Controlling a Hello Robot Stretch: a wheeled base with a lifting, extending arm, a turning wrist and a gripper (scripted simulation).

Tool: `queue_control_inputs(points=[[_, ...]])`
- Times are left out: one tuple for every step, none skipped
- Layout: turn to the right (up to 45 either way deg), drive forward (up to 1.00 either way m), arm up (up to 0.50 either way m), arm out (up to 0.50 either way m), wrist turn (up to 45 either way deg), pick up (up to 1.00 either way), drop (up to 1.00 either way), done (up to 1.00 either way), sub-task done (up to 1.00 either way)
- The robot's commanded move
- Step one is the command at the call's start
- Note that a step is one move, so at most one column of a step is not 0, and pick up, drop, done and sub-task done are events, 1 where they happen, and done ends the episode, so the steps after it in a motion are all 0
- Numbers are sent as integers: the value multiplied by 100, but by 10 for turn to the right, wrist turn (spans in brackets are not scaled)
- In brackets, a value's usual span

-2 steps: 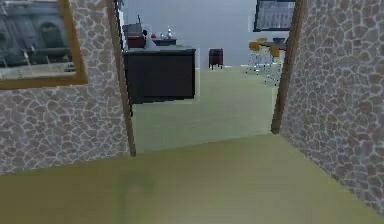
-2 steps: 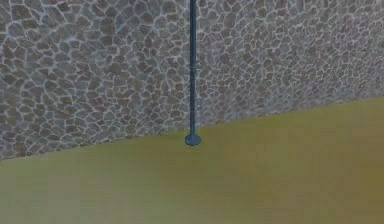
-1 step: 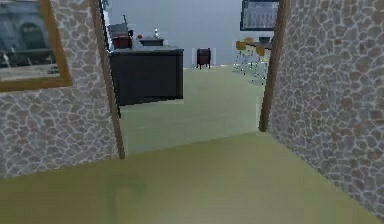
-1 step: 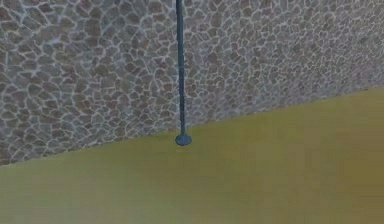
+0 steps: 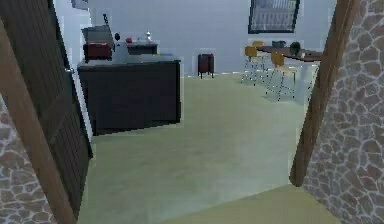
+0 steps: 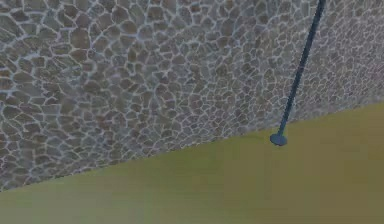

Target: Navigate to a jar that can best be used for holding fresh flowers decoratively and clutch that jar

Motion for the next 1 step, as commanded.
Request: queue_control_inputs(points=[[0,100,0,0,0,0,0,0,0]])
